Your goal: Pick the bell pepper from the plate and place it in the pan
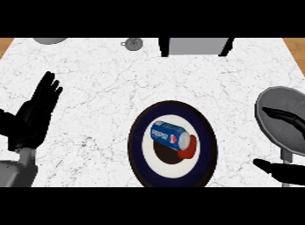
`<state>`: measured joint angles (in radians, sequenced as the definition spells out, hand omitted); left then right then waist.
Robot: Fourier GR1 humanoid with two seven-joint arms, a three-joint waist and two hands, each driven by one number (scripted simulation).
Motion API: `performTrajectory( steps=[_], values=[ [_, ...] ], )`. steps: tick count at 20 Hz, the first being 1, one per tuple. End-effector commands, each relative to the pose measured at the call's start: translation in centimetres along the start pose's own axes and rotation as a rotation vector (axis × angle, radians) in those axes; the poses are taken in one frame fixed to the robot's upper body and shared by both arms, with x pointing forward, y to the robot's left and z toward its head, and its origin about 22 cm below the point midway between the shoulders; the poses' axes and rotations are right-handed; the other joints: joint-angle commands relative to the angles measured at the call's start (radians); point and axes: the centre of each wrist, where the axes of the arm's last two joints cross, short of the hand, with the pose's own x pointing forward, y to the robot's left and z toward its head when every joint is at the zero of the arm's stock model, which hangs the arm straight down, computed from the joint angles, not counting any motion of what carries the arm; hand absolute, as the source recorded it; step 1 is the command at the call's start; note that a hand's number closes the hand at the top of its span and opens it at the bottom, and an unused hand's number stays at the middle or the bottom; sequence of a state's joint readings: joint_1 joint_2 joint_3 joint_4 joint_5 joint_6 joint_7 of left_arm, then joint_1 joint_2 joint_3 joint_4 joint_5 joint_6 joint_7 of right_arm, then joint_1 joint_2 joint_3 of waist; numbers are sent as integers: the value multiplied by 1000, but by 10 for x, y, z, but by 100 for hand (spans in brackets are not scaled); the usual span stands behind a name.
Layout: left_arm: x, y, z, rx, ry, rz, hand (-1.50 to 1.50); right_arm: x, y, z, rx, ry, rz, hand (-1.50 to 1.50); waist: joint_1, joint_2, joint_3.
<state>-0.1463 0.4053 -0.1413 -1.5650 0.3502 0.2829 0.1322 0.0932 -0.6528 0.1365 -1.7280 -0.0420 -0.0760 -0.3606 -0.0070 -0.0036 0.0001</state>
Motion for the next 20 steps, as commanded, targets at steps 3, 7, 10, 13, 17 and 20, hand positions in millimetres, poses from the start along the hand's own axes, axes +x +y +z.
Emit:
performTrajectory(
  steps=[3,7,10,13,17,20],
  values=[
    [-3,-3,6,-12,19,13,0,33,-16,-26,113,-41,124,-150,7,2,-1],
    [5,-11,8,-12,5,28,0,61,-14,-58,230,13,295,-150,24,2,-1],
    [14,-6,0,-30,8,10,0,74,-8,-87,278,72,403,-150,36,5,-1],
    [10,6,-4,-27,3,5,0,74,16,-86,399,90,452,-150,23,5,-1],
    [13,-15,-10,-38,-20,18,0,90,38,-100,585,175,583,-150,33,6,-3],
    [10,-9,-6,-13,2,8,0,80,38,-99,738,253,591,-150,26,5,-1]
  ],
)
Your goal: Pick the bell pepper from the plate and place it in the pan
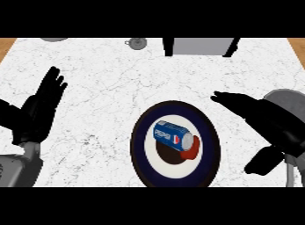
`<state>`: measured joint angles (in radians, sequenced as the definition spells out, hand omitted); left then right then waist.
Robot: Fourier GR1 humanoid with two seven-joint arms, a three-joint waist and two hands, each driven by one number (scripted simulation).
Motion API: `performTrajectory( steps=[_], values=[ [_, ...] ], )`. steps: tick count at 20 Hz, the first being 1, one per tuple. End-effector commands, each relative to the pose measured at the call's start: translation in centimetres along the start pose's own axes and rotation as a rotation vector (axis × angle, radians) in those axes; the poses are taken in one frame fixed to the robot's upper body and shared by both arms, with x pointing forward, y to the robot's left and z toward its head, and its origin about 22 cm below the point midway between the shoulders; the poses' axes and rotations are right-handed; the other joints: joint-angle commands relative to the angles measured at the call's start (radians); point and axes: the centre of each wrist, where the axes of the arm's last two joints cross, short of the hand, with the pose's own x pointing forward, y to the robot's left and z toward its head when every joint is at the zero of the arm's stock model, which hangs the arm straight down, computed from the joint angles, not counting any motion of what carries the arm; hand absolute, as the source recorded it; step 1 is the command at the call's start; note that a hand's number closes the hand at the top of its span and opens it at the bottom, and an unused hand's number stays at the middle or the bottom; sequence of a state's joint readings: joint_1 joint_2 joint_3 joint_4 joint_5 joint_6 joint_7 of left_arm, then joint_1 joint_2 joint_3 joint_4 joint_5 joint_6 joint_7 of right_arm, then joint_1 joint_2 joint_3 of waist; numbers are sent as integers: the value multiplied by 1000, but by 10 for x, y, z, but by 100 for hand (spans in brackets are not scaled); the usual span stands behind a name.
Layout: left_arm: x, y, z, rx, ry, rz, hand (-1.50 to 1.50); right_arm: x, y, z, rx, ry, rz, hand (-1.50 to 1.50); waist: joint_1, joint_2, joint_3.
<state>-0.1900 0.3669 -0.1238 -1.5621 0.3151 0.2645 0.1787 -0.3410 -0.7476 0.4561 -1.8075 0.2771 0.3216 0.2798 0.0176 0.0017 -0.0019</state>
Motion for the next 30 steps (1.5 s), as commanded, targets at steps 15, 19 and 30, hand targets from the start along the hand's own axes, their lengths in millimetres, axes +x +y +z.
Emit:
performTrajectory(
  steps=[15,19,30],
  values=[
    [-9,-9,-8,5,9,-1,0,79,38,-16,144,122,338,-150,-20,-2,2],
    [-3,21,2,6,7,-2,0,108,26,-31,133,102,311,-150,-12,-2,1],
    [-6,11,0,5,1,9,0,106,64,-48,172,198,333,-150,-16,-2,2]
  ],
)
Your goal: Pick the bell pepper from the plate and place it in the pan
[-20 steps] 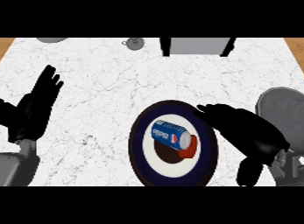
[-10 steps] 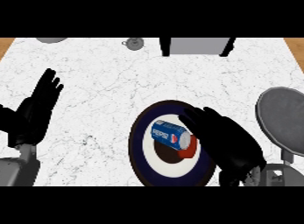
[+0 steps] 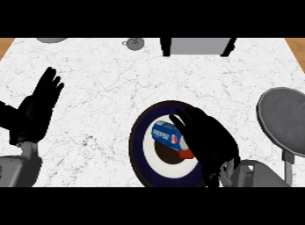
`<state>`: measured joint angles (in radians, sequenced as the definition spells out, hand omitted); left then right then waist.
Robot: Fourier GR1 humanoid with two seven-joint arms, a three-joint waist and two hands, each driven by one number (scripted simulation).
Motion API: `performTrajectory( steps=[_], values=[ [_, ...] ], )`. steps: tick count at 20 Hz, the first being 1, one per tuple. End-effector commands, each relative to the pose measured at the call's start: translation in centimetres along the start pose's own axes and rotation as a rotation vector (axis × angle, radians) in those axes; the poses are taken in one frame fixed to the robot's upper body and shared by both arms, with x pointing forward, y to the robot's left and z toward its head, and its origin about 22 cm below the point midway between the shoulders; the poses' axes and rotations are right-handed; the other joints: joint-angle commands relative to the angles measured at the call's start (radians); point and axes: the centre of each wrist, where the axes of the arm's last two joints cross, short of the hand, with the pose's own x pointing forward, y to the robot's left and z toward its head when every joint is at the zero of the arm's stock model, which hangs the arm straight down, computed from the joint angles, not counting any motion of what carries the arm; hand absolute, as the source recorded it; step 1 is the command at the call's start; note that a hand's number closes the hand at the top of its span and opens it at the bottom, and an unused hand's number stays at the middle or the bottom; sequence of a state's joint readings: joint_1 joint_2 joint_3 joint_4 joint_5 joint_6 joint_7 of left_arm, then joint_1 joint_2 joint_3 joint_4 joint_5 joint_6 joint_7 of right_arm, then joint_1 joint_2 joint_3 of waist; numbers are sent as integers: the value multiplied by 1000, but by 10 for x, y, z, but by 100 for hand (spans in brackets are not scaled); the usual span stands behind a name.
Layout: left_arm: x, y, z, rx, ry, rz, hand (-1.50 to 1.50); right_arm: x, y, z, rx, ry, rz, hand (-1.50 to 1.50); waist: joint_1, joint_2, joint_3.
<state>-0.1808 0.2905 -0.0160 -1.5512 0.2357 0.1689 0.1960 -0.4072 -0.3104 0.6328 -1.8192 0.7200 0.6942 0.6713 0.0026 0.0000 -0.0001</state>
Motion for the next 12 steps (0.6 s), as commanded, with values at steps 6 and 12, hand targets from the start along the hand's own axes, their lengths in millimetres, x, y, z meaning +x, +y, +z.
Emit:
performTrajectory(
  steps=[6,12],
  values=[
    [4,-1,1,2,-2,7,0,-12,-7,-28,13,16,-38,-150,0,0,0],
    [7,-10,-5,-3,-14,-5,0,2,47,-55,55,29,8,-150,0,1,0]
  ],
)
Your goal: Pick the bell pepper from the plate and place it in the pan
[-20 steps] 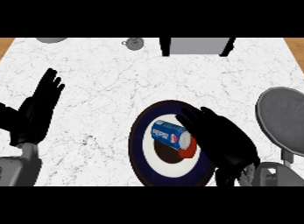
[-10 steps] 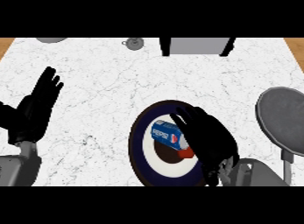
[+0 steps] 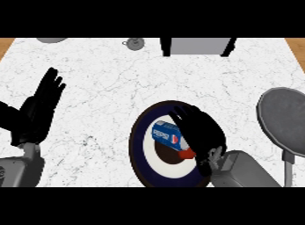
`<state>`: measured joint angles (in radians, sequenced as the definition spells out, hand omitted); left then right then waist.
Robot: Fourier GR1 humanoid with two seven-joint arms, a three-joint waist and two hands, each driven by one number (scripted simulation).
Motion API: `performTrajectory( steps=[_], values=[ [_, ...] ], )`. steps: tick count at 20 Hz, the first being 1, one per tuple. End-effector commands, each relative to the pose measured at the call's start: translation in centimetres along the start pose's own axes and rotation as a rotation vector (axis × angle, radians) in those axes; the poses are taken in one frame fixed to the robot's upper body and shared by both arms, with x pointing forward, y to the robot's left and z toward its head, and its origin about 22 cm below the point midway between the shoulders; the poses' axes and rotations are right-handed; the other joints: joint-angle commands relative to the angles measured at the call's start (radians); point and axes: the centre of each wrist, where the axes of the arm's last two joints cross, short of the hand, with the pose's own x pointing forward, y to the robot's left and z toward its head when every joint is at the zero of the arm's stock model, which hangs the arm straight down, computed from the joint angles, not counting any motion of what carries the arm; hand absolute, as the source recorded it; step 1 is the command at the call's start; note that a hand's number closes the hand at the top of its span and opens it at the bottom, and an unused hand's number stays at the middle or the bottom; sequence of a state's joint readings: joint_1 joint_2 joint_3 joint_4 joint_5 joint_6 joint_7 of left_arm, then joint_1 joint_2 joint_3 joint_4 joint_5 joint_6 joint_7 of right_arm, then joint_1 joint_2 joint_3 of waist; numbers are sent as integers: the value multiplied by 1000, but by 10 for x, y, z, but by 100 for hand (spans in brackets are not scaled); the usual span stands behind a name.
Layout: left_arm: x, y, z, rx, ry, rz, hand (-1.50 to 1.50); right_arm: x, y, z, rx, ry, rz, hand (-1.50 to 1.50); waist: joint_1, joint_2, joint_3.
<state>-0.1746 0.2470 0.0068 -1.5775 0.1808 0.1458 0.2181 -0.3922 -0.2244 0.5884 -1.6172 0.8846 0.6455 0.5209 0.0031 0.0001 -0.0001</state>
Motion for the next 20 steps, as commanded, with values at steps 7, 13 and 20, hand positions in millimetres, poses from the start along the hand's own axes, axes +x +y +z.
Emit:
performTrajectory(
  steps=[7,13,20],
  values=[
    [-11,-2,-2,0,-2,5,0,-21,15,-36,-5,-16,-48,-150,0,1,0],
    [0,-4,0,5,19,15,0,8,14,-55,34,-36,-40,-150,3,1,0],
    [8,-6,-17,14,14,16,0,-3,43,-55,-13,-145,-18,150,-3,1,0]
  ],
)
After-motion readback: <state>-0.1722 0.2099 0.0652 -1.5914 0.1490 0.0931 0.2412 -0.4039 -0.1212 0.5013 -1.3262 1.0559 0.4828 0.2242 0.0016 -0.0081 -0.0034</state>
